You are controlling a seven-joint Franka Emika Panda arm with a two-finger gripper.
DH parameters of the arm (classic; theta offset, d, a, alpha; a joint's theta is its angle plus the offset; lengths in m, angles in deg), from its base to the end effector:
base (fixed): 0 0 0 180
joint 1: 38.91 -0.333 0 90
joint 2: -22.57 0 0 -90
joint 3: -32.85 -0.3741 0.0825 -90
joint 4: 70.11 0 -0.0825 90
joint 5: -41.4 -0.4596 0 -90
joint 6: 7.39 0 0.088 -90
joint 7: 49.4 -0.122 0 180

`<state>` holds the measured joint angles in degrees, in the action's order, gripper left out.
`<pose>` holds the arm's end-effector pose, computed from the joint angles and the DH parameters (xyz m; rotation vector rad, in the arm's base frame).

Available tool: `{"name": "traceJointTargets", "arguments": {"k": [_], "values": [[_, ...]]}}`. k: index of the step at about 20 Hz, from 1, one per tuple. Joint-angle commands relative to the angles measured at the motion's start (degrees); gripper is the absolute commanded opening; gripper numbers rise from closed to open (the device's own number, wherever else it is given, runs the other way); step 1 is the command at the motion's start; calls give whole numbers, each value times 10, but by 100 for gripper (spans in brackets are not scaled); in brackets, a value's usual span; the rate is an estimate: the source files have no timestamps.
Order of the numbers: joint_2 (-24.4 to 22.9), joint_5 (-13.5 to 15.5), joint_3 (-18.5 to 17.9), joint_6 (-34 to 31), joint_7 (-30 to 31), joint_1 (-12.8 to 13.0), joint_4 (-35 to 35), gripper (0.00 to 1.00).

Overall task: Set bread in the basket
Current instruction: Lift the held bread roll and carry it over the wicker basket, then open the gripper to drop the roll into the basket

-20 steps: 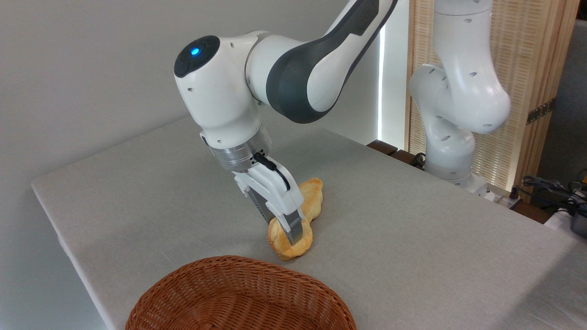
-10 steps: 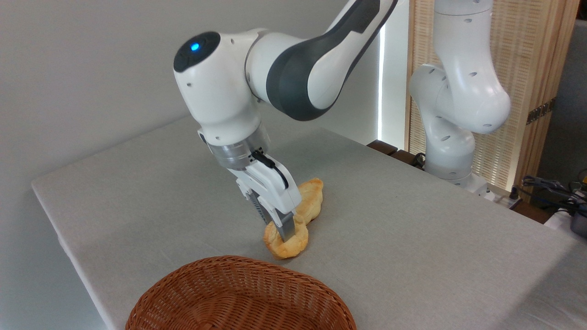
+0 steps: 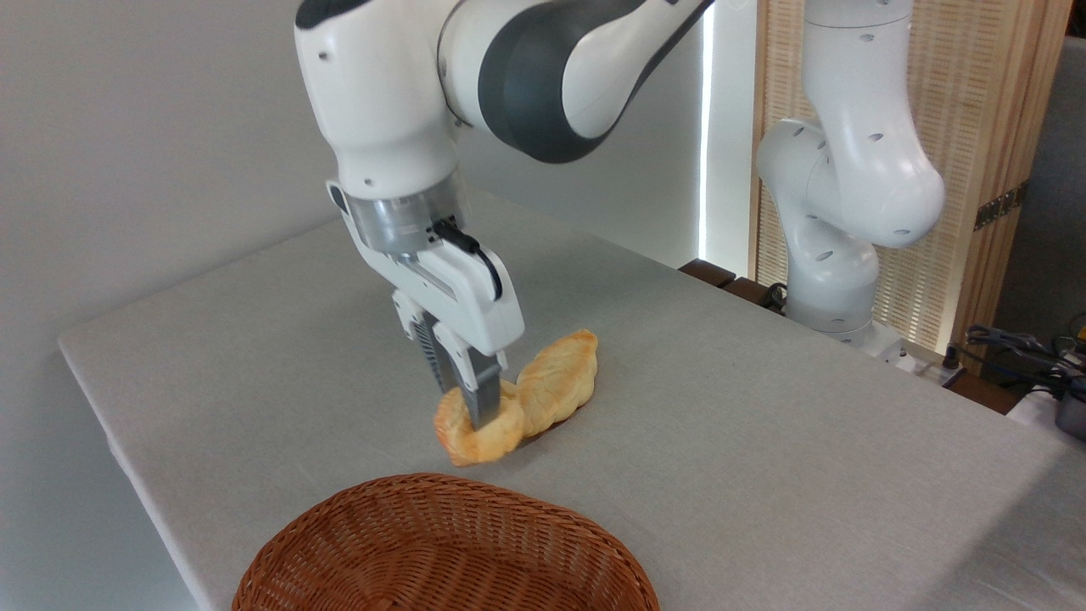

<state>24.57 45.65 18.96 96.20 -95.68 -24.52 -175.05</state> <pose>0.6397 -0.0145 0.5229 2.8210 -1.1875 -0.0432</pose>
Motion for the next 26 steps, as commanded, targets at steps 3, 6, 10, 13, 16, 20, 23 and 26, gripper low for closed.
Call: {"name": "traceJointTargets", "arguments": {"k": [3,6,10,13,16,20,23,26], "values": [[2,17,-18,77,-9,-2,22,45],[5,10,-21,132,-6,-2,22,100],[11,10,-25,151,-3,-2,22,100],[11,10,-25,152,-3,-2,22,100],[11,10,-25,152,-3,-2,22,100],[11,11,-25,151,-2,-2,23,100],[6,14,-25,146,0,-2,24,100],[-4,12,-26,98,20,-2,32,100]]}}
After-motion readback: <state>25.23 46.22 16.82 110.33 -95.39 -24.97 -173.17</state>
